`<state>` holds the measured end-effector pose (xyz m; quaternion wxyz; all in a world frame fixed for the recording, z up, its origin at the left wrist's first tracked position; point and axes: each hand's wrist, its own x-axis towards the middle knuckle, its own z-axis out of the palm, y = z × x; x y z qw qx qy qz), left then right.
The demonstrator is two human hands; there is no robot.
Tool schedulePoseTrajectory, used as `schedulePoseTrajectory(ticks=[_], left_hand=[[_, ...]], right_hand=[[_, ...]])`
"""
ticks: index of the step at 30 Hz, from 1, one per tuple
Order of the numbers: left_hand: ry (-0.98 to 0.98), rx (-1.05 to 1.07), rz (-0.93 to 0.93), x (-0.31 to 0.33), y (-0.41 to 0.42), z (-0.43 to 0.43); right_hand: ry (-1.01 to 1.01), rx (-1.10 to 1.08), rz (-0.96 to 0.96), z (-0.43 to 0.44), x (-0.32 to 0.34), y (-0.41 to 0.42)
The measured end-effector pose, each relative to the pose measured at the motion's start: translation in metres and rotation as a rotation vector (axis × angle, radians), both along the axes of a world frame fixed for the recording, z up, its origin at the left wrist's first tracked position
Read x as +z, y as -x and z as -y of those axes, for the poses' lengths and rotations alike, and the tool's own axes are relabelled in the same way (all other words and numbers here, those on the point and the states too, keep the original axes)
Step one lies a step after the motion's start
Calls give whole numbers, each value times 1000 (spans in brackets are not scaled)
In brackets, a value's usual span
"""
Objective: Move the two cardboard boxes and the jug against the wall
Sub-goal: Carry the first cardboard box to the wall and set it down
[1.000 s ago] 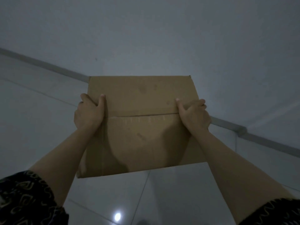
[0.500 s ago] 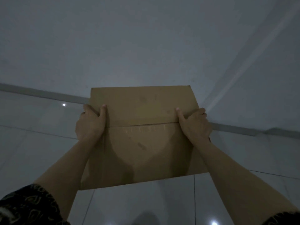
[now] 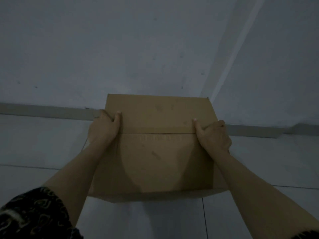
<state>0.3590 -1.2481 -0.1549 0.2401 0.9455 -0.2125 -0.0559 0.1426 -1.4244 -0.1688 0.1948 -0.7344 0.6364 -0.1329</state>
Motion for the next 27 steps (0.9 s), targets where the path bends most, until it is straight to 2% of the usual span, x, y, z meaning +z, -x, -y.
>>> schedulePoseTrajectory(ticks=[7, 13, 15, 19, 24, 27], left_hand=[[47, -22, -33, -51, -7, 29], [172, -122, -313, -46, -16, 24], [146, -179, -270, -42, -7, 8], [-50, -266, -140, -39, 13, -27], [-42, -251, -84, -43, 39, -49], [-11, -224, -29, -45, 49, -47]], right_hand=[[31, 10, -10, 28, -39, -1], [35, -40, -45, 38, -46, -9], [25, -53, -41, 36, -46, -6], [8, 9, -7, 25, -38, -6], [87, 180, -201, -7, -34, 10], [113, 219, -228, -16, -34, 23]])
